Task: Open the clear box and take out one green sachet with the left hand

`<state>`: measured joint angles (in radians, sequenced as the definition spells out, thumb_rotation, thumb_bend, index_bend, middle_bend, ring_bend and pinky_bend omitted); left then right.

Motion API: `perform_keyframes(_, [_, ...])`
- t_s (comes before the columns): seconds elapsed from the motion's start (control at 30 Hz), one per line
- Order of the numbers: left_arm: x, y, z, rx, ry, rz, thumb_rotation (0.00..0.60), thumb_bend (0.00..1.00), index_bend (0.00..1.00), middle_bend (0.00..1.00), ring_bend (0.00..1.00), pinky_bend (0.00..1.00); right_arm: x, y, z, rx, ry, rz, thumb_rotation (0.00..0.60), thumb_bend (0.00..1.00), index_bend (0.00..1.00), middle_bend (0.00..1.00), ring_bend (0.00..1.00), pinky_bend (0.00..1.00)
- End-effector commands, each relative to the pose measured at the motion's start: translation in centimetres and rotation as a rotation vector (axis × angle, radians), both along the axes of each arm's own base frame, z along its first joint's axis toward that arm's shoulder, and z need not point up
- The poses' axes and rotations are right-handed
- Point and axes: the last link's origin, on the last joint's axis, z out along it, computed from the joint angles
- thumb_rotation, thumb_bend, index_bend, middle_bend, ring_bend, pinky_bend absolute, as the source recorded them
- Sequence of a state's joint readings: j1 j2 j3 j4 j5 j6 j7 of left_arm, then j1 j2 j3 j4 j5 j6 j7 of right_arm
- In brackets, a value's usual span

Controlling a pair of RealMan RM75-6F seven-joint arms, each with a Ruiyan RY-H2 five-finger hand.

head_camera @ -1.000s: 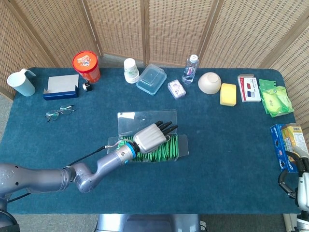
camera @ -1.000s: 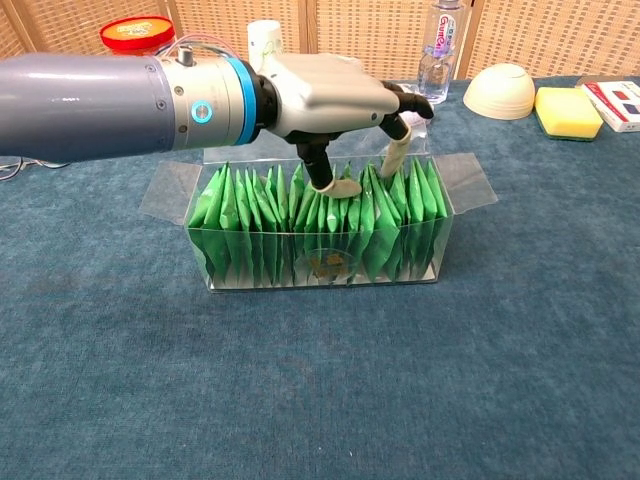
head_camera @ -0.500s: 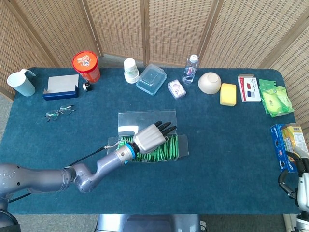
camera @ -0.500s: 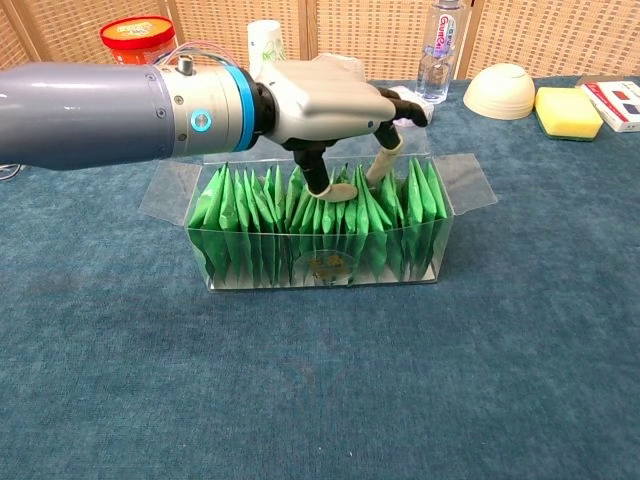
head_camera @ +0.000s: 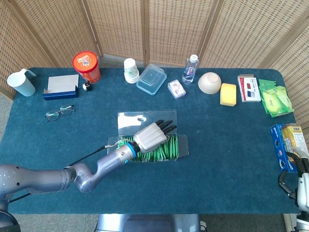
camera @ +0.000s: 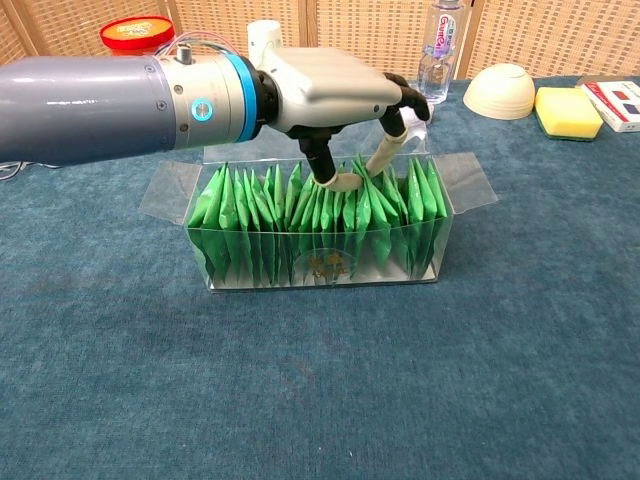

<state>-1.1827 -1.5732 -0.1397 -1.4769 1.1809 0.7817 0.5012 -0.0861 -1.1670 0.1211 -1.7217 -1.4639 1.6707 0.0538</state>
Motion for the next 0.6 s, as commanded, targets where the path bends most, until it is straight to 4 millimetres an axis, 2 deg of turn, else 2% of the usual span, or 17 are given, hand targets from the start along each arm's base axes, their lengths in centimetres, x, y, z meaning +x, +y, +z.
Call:
perform_keyframes(0.03, [-0.03, -0.06, 0.04, -0.003, 0.001, -0.001, 0.6, 0.36, 0.52, 0.1, 0.0, 0.16, 0.0, -0.01, -0.03, 0.001, 0.0, 0.0, 0.425, 0.66, 0.22, 0.17, 0.14, 0.22])
perform_keyframes(0.33, [-0.21, -0.16, 0.0, -0.023, 0.039, 0.001, 0.6, 0.36, 0.45, 0.1, 0.0, 0.16, -0.09, 0.02, 0.0, 0.001, 0.002, -0.005, 0.427, 0.66, 0.22, 0.17, 0.14, 0.22])
perform_keyframes(0.6, [-0.12, -0.22, 0.08, -0.027, 0.048, 0.006, 0.6, 0.36, 0.43, 0.1, 0.0, 0.16, -0.12, -0.03, -0.02, 0.002, 0.003, -0.008, 0.425, 0.66, 0.22, 0.17, 0.14, 0.23])
